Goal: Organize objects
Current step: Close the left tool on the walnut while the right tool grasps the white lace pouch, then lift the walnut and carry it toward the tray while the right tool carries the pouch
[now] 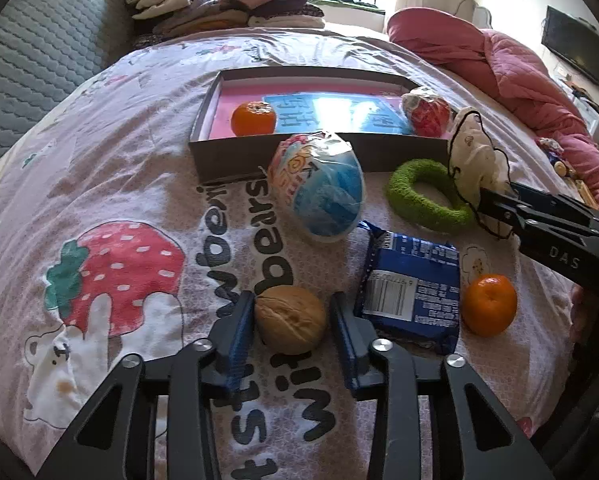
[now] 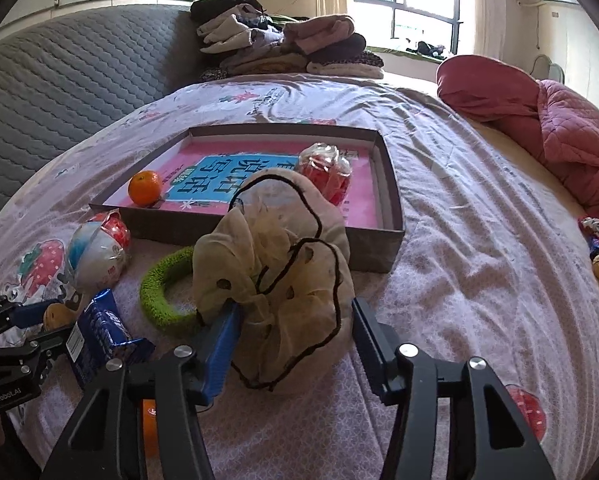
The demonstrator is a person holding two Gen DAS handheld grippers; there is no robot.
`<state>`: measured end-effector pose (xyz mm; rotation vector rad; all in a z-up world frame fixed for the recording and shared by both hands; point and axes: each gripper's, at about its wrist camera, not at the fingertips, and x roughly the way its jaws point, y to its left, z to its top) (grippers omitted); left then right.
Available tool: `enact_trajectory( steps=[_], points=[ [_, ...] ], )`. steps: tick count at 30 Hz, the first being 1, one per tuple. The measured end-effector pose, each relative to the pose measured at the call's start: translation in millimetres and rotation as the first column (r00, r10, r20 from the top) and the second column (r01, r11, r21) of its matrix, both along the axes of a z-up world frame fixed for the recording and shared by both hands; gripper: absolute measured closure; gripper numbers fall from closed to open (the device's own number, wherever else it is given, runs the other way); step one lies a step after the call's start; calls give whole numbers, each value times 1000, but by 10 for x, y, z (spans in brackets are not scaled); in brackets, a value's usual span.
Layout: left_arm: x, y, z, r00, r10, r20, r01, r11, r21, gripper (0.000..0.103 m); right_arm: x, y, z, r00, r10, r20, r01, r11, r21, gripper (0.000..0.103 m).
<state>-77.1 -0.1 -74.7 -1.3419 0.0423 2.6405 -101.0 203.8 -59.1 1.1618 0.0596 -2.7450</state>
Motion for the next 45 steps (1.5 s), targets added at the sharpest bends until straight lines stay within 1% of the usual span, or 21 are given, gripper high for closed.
enact_trajectory(
  steps=[1,4,6,7,9,12,17,21,26,37,45],
  points=[
    [0,14,-6,1000,-6,-1,6,1000,-3,69,-7,2,-8,1000,1,4,-1,1000,-8,51],
    [2,27,-6,1000,-11,-5,11,1000,-2,69,-30,47,-34,1000,3,21,-2,998,-57,58],
    [-4,17,-4,1000,-10,-4,10,1000,8,69,-45,90,-53,999,1,35,2,996,-93,69],
    [-9,15,-4,1000,-10,-4,10,1000,10,69,-51,109,-62,999,2,42,3,994,-109,72],
    [-6,8,-1,1000,-14,-7,14,1000,17,69,-55,131,-63,999,-5,48,10,993,-115,82],
    [3,-14,0,1000,-21,-11,22,999,38,69,-32,139,-26,999,1,35,3,991,-133,89],
    [3,-36,19,999,-28,-23,30,998,64,69,13,149,26,1000,19,20,-16,987,-159,91],
    [16,-38,31,999,-34,-32,36,997,66,69,35,169,36,1000,17,18,-14,984,-178,91],
    [57,-30,94,997,-33,-68,37,998,57,69,86,205,103,1000,23,-9,-24,979,-202,92],
    [81,-66,168,994,-18,-109,23,998,50,69,181,285,277,996,16,-82,-35,970,-240,93],
    [104,-36,248,990,-18,-143,23,999,34,69,233,231,312,995,40,-93,-62,966,-252,93]
  ],
)
